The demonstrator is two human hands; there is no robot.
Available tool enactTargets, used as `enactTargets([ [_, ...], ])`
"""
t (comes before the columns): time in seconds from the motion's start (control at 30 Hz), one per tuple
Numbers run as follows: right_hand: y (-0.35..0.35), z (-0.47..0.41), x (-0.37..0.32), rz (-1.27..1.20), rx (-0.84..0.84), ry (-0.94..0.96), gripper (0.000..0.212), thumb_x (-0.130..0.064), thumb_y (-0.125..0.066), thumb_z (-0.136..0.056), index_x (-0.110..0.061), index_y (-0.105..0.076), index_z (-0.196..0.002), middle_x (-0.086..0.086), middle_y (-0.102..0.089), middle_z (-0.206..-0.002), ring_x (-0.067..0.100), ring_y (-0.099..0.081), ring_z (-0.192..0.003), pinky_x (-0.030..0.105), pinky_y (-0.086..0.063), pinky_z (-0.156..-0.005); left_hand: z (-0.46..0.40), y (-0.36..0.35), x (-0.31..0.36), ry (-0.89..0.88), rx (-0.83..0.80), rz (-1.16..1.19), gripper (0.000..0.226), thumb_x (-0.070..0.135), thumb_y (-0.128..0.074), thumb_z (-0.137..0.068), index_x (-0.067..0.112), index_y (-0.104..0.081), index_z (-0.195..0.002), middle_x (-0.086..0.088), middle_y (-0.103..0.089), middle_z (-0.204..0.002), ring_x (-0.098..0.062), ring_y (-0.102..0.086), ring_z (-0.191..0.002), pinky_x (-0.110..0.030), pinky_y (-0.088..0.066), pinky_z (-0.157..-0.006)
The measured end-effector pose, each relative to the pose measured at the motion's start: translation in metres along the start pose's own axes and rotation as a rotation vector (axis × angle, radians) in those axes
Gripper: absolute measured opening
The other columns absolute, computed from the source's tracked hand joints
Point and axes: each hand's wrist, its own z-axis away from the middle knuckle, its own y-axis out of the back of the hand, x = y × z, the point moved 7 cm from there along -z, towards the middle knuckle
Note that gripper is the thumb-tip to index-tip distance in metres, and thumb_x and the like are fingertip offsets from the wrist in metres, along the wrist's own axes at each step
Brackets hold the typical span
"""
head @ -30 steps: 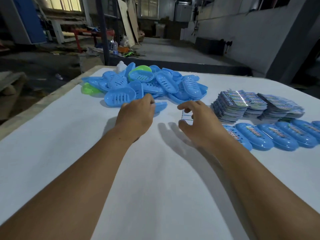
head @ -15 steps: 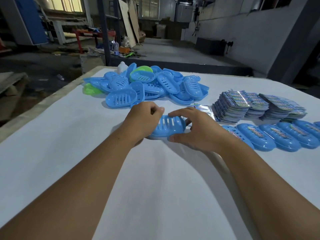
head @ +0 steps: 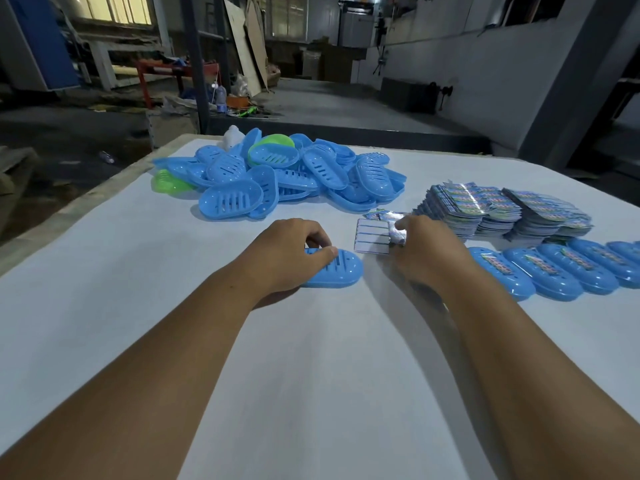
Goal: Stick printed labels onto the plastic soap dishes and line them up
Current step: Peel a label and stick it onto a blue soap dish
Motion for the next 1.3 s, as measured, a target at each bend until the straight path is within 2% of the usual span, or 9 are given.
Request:
enactTargets([
  [0.07,-0.003,-0.003,-0.001,0.011,0.012,-0.002,0.010,-0.022,-0.057,-0.079,-0.013,-0.053,-0.076,0.005,-0.060,-0.081,0.035,-0.055,-0.083,0.030,-0.036,-0.055,0.000,0.000,0.001,0.002,-0.005,-0.004,0.017,0.049,-0.065,-0.090,0.034,-0.068,-0.098,0.015,-0.064,-0.101,-0.003,-0.057,-0.089,-0.025,-0.045,-0.074],
  [0.13,-0.003,-0.005,-0.001,0.019,0.035,-0.004,0.021,-0.025,-0.059,-0.081,-0.012,-0.046,-0.070,0.004,-0.055,-0.073,0.034,-0.053,-0.077,0.028,-0.030,-0.053,0.000,0.000,0.001,0.007,-0.011,-0.008,0.018,0.050,-0.065,-0.090,0.035,-0.068,-0.099,0.014,-0.063,-0.101,-0.004,-0.057,-0.090,-0.025,-0.045,-0.074],
  [0.37,0.005,-0.007,0.001,0.062,0.110,-0.082,0.017,-0.027,-0.052,-0.085,-0.012,-0.059,-0.081,0.010,-0.063,-0.085,0.033,-0.055,-0.075,0.030,-0.038,-0.063,0.000,-0.001,0.002,0.004,-0.004,-0.017,0.017,0.050,-0.065,-0.089,0.035,-0.068,-0.097,0.014,-0.063,-0.100,-0.004,-0.057,-0.090,-0.026,-0.046,-0.077],
  [0.67,0.018,-0.006,0.006,-0.013,0.273,-0.153,0.021,-0.027,-0.058,-0.082,-0.009,-0.067,-0.075,0.007,-0.066,-0.070,0.034,-0.060,-0.069,0.029,-0.038,-0.056,0.000,0.001,0.004,-0.024,0.050,-0.010,0.016,0.046,-0.064,-0.091,0.031,-0.069,-0.097,0.014,-0.062,-0.098,-0.003,-0.055,-0.086,-0.022,-0.040,-0.073],
  [0.73,0.027,-0.003,0.004,-0.047,0.378,-0.128,0.025,-0.030,-0.056,-0.085,-0.010,-0.063,-0.073,0.005,-0.062,-0.067,0.034,-0.056,-0.067,0.030,-0.035,-0.055,0.000,0.003,0.005,-0.014,0.084,0.036,0.019,0.044,-0.062,-0.094,0.027,-0.071,-0.095,0.015,-0.065,-0.091,0.001,-0.056,-0.083,-0.017,-0.040,-0.069],
  [0.9,0.041,0.012,-0.017,-0.161,0.568,0.030,0.012,-0.035,-0.056,-0.091,-0.027,-0.064,-0.086,-0.005,-0.066,-0.085,0.022,-0.052,-0.077,0.032,-0.034,-0.066,-0.001,0.005,-0.001,0.111,0.145,0.348,0.037,0.049,-0.050,-0.099,0.024,-0.075,-0.087,0.009,-0.074,-0.085,-0.009,-0.067,-0.085,-0.027,-0.052,-0.074],
  [1.0,0.036,0.017,-0.033,-0.204,0.518,0.167,0.007,-0.032,-0.062,-0.088,-0.029,-0.067,-0.084,-0.008,-0.065,-0.077,0.023,-0.060,-0.077,0.033,-0.042,-0.065,-0.003,0.002,-0.008,0.195,0.157,0.492,0.042,0.052,-0.049,-0.099,0.024,-0.077,-0.085,0.015,-0.075,-0.079,-0.004,-0.066,-0.082,-0.024,-0.049,-0.075],
  [1.13,0.025,0.029,-0.056,-0.363,0.372,0.355,0.003,-0.028,-0.071,-0.082,-0.029,-0.070,-0.079,-0.014,-0.055,-0.058,0.015,-0.056,-0.061,0.037,-0.053,-0.066,-0.005,0.005,-0.017,0.289,0.190,0.572,0.045,0.057,-0.055,-0.093,0.019,-0.077,-0.079,0.011,-0.076,-0.074,-0.008,-0.070,-0.081,-0.034,-0.055,-0.088],
  [1.3,0.003,0.043,-0.079,-0.474,0.200,0.463,0.005,-0.029,-0.074,-0.081,-0.031,-0.074,-0.077,-0.011,-0.070,-0.073,0.010,-0.060,-0.068,0.036,-0.053,-0.072,-0.003,0.013,-0.023,0.319,0.235,0.543,0.026,0.031,-0.070,-0.084,0.010,-0.076,-0.069,-0.004,-0.073,-0.068,-0.020,-0.058,-0.065,-0.035,-0.054,-0.075],
])
